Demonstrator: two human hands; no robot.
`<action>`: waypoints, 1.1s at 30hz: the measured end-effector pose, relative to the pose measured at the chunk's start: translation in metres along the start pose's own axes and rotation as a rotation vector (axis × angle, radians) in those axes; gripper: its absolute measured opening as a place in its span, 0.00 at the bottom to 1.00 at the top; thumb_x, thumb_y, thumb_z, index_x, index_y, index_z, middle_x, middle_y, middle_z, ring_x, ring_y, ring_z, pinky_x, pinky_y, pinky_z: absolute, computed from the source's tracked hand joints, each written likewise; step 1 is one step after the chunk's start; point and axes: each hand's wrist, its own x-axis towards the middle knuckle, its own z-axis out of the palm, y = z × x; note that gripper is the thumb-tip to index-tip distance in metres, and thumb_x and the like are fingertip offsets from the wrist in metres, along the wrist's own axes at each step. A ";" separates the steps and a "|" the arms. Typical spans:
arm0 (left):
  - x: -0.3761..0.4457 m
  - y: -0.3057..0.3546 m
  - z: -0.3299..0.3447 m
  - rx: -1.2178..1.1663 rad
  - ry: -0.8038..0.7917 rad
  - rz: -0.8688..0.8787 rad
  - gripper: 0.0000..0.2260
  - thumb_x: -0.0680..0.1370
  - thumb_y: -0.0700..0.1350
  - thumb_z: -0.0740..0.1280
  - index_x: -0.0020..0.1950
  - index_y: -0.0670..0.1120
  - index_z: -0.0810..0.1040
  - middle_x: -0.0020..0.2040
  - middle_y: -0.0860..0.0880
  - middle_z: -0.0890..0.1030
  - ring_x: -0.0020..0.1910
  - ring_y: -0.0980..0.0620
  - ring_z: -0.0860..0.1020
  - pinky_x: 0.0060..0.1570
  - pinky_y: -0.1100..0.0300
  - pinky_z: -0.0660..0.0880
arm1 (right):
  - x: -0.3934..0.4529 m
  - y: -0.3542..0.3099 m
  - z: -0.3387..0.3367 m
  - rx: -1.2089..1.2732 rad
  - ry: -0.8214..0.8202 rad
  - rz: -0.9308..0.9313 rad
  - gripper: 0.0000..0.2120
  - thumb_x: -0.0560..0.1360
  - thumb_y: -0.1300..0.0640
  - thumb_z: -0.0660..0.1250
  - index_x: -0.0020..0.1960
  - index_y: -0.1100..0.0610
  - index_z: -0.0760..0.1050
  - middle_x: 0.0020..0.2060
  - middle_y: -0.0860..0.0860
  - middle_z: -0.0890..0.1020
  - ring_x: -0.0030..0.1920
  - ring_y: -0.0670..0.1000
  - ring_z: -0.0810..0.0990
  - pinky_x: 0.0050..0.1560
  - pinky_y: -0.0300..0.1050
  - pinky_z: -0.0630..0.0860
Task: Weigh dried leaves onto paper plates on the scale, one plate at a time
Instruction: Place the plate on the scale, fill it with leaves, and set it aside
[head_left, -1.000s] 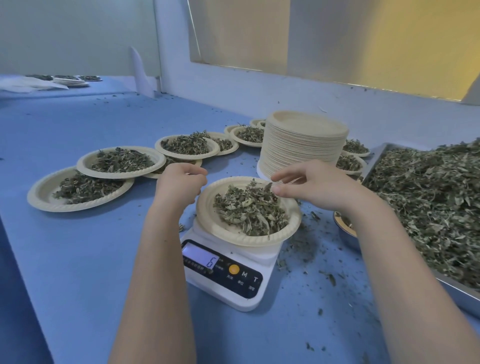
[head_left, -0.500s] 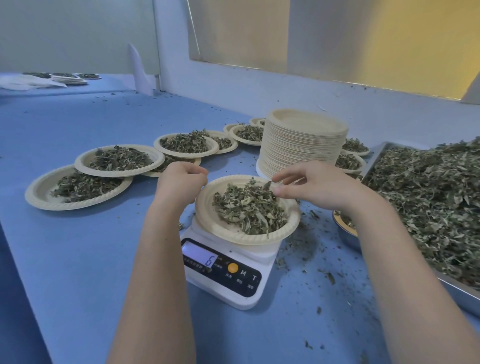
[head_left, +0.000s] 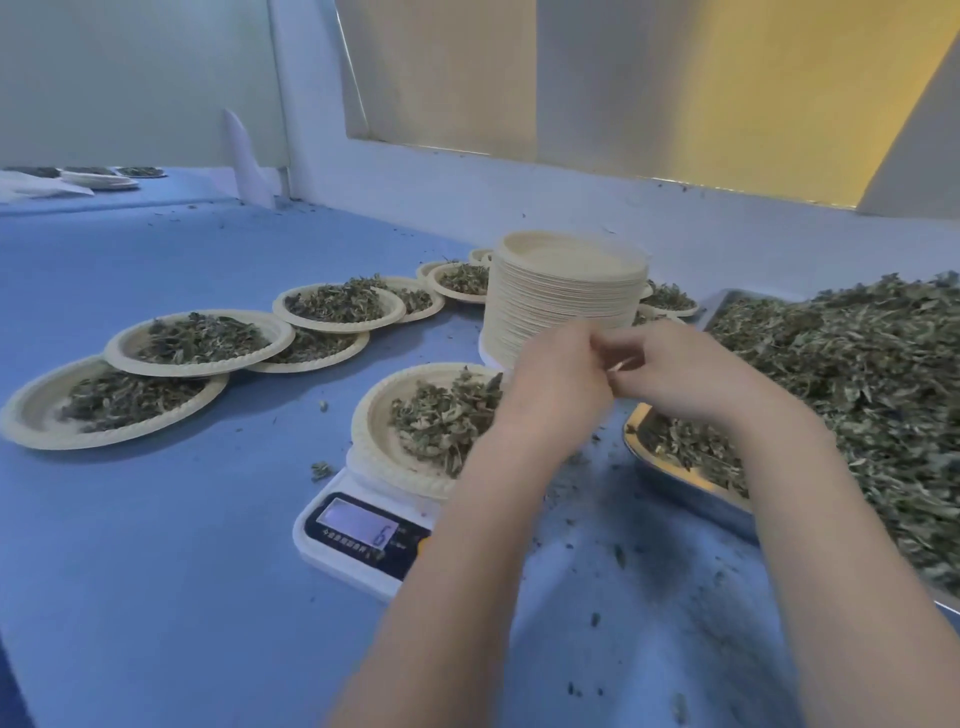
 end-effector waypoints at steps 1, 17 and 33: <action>-0.003 0.006 0.016 0.042 -0.051 0.025 0.13 0.74 0.34 0.59 0.56 0.42 0.76 0.53 0.42 0.79 0.53 0.44 0.76 0.49 0.53 0.73 | -0.005 0.009 -0.005 -0.069 -0.018 0.022 0.09 0.72 0.53 0.67 0.50 0.42 0.81 0.44 0.44 0.83 0.47 0.42 0.79 0.47 0.39 0.70; -0.026 0.001 0.079 0.195 -0.213 0.164 0.15 0.77 0.33 0.57 0.64 0.40 0.70 0.60 0.42 0.69 0.58 0.44 0.69 0.55 0.54 0.67 | 0.011 0.107 0.012 -0.372 -0.196 0.256 0.13 0.70 0.48 0.70 0.46 0.54 0.71 0.42 0.50 0.76 0.45 0.54 0.74 0.42 0.44 0.68; -0.013 0.005 0.036 0.092 -0.070 0.111 0.20 0.76 0.35 0.61 0.68 0.44 0.69 0.65 0.45 0.69 0.60 0.47 0.71 0.58 0.57 0.69 | -0.009 0.055 0.007 -0.330 0.095 0.102 0.11 0.71 0.49 0.69 0.51 0.52 0.79 0.48 0.51 0.82 0.47 0.52 0.80 0.51 0.51 0.78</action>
